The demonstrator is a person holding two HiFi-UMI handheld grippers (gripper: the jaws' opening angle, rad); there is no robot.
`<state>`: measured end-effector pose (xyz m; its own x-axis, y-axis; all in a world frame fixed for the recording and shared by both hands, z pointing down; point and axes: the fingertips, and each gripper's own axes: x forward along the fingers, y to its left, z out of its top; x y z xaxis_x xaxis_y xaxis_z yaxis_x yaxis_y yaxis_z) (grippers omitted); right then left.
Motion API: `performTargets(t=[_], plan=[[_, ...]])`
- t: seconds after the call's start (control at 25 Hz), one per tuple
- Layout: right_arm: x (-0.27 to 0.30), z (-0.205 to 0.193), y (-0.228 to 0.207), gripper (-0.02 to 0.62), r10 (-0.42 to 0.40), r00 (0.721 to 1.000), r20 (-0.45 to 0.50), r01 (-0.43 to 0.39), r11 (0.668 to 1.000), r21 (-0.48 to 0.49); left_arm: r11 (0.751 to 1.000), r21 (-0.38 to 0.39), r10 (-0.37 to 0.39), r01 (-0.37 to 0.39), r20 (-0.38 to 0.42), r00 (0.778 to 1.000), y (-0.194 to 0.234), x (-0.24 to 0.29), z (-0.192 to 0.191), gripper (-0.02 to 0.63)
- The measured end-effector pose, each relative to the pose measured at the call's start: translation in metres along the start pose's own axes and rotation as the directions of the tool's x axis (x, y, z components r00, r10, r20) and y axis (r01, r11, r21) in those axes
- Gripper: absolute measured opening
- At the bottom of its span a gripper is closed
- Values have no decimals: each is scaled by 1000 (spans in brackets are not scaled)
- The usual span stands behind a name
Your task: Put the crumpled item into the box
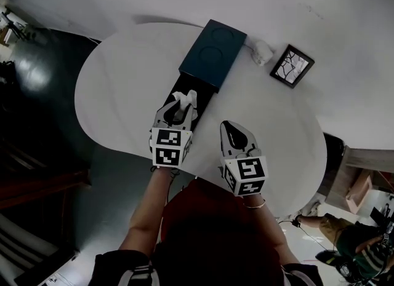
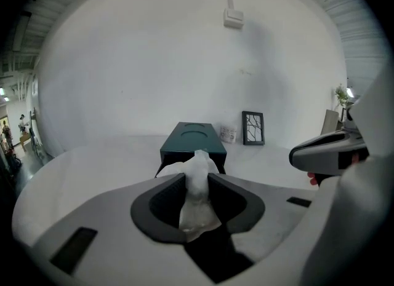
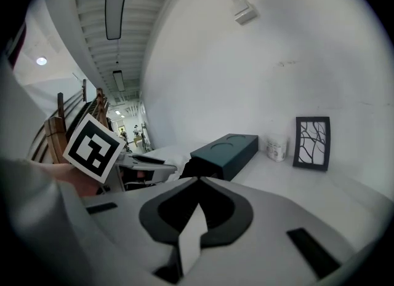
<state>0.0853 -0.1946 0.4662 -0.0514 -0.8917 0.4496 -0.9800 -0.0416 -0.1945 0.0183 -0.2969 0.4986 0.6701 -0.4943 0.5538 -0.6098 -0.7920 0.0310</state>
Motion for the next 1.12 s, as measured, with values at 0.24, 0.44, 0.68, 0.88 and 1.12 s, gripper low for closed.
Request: performTargets(t=[0.24, 0.44, 0.68, 0.88, 1.12], plan=[[6, -5, -15, 15, -16, 1000, -18, 17, 1000, 26, 1000, 21, -11, 12, -63, 998, -2, 26, -6, 126], [9, -9, -22, 15, -23, 999, -34, 24, 999, 43, 999, 36, -17, 20, -95, 995, -2, 43, -8, 126], [11, -13, -26, 15, -19, 999, -48, 22, 998, 57, 999, 30, -14, 18, -134, 991, -2, 56, -15, 126], [12, -14, -30, 15, -25, 998, -51, 28, 998, 64, 999, 31, 0, 6, -178, 984, 2, 64, -23, 126], [9, -16, -31, 15, -25, 998, -54, 29, 997, 68, 1000, 22, -5, 10, -199, 980, 2, 67, -28, 127]])
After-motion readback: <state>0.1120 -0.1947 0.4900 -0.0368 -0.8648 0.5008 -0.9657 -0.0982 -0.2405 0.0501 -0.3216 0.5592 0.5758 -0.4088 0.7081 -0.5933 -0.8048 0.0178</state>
